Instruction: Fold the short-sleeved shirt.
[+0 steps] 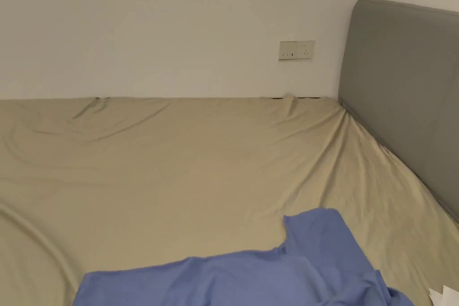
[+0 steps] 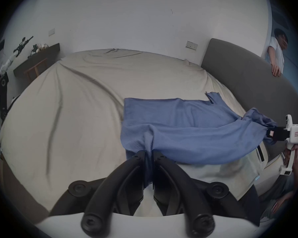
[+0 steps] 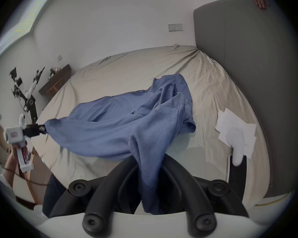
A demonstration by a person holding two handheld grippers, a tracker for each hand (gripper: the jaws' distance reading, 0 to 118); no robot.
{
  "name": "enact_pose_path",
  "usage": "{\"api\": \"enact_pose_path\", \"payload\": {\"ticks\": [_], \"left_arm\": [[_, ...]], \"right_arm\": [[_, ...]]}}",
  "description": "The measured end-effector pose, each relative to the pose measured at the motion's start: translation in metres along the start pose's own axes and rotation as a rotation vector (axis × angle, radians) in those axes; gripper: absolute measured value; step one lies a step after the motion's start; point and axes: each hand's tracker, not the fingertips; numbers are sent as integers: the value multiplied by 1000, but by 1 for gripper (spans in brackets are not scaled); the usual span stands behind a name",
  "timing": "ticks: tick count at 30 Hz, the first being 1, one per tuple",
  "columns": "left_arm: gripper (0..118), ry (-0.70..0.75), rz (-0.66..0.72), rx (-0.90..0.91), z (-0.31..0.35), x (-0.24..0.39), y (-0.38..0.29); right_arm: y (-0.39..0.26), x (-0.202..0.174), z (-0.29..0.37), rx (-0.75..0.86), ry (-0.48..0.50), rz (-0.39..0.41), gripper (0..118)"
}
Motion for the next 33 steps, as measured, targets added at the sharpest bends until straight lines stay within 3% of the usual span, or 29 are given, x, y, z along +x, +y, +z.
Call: {"api": "enact_pose_path", "payload": {"ticks": [4, 10, 15, 16, 17, 18, 19, 20, 21, 26, 28, 29, 30, 31, 32, 33], "left_arm": [[7, 9, 27, -100, 0, -11, -41], [7, 34, 22, -213, -35, -5, -88], [8, 52, -41, -207, -35, -5, -91], [11, 50, -46, -201, -32, -7, -89], [19, 54, -51, -195, -27, -6, -87], [38, 96, -71, -169, -18, -5, -82], [83, 114, -74, -137, -5, -4, -75], [106, 117, -70, -98, 9, -6, -69], [114, 82, -40, -7, 26, -5, -59], [115, 24, 90, 420, 94, 8, -5], [110, -28, 116, 563, 109, 19, 10], [99, -49, 120, 608, 114, 24, 15], [72, -68, 118, 634, 117, 29, 19], [20, -70, 112, 646, 119, 33, 21], [0, -62, 107, 643, 116, 39, 21], [0, -51, 98, 636, 112, 44, 21]], "right_arm": [[-37, -4, -2, -97, -17, 50, 12], [-76, 0, -58, -235, -96, 100, 12], [-91, 0, -55, -195, -94, 141, 13], [-90, -1, -50, -167, -92, 144, 19], [-89, 0, -42, -146, -108, 142, 35], [-87, 0, -32, -114, -165, 141, 61], [-84, 3, -20, -70, -201, 134, 99], [-81, 5, -8, -18, -224, 116, 114], [-75, 6, 9, 57, -253, 84, 117], [-34, -3, 81, 457, -290, -58, 117], [-21, -14, 101, 597, -252, -95, 114], [-16, -19, 108, 648, -218, -102, 108], [-13, -25, 113, 687, -156, -93, 93], [-10, -30, 117, 718, -123, -92, 54], [-7, -37, 118, 729, -110, -92, 23], [-5, -43, 113, 716, -120, -82, 12]]}}
